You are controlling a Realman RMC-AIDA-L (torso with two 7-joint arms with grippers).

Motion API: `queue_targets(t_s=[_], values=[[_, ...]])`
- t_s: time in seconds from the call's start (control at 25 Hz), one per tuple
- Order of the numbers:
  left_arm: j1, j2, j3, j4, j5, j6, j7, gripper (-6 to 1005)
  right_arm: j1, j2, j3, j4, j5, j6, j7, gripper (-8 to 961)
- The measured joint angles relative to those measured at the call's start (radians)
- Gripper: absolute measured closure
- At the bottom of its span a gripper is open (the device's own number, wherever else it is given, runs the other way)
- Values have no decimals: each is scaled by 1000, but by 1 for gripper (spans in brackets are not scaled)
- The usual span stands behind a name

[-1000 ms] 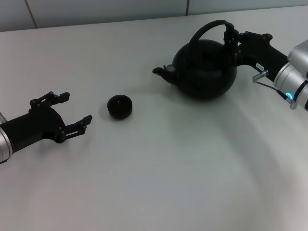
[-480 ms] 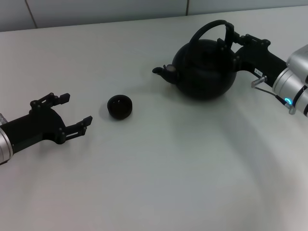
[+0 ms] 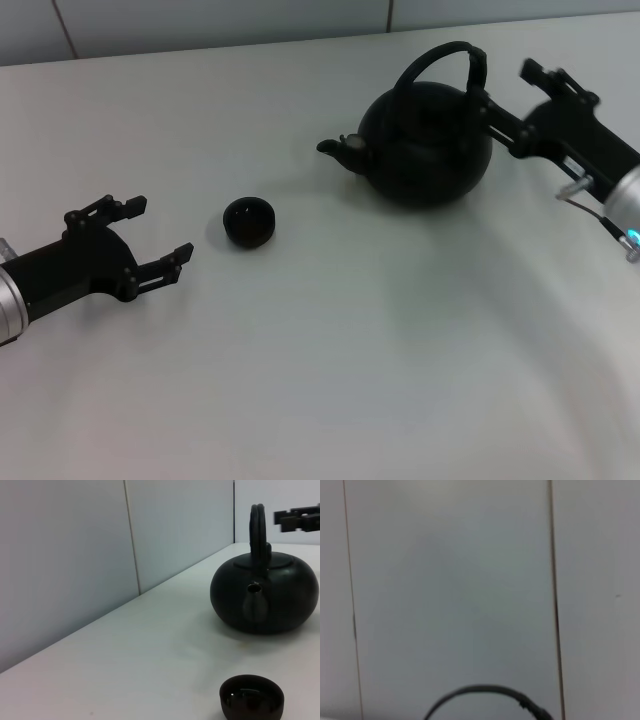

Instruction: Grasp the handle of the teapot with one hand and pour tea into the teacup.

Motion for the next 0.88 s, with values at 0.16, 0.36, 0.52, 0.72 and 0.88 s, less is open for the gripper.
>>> queue_targets(t_s=[0.16, 0.36, 0.52, 0.72, 0.88], values=[[4, -1, -1, 2, 0, 2, 0, 159, -91, -3, 2, 27, -7, -212, 1, 184], [19, 5, -7, 7, 0, 46, 0, 159, -145, -18, -33, -12, -147, -333, 50, 163], [27, 19, -11, 10, 0, 109, 0, 158, -153, -12, -40, -176, -435, -319, 177, 159], [39, 24, -5, 21, 1, 133, 0, 158, -106, -6, -57, -272, -585, -229, 323, 159], [43, 22, -7, 28, 48, 135, -10, 157, -85, -6, -57, -284, -597, -215, 333, 161]])
